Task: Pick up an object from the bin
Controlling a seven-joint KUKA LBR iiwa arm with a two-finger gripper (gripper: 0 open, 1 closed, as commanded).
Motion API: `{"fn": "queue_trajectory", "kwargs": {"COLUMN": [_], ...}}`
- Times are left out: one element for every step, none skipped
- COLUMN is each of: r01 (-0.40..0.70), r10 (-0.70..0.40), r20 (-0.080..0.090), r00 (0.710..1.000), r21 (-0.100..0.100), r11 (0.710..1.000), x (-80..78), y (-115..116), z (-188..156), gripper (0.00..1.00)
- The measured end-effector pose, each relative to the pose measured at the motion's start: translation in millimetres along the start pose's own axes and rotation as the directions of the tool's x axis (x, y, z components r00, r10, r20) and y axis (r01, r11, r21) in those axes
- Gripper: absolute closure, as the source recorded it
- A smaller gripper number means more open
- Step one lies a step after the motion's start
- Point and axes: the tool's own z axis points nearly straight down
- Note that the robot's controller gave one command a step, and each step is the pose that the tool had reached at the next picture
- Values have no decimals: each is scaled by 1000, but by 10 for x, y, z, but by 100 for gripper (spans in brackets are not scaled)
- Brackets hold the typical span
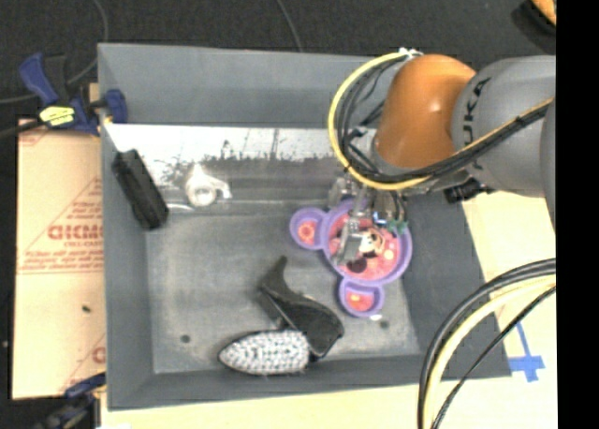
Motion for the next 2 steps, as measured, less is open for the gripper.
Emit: {"fn": "queue_trajectory", "kwargs": {"r01": [-104,77], "r10": [104,-77], "r20": [-4,8], "r00": [995,997], "r21": [-2,2], "r11": [995,997], "x": [86,-241], "y": [227,232], "z": [405,724], "gripper": [0,0]}}
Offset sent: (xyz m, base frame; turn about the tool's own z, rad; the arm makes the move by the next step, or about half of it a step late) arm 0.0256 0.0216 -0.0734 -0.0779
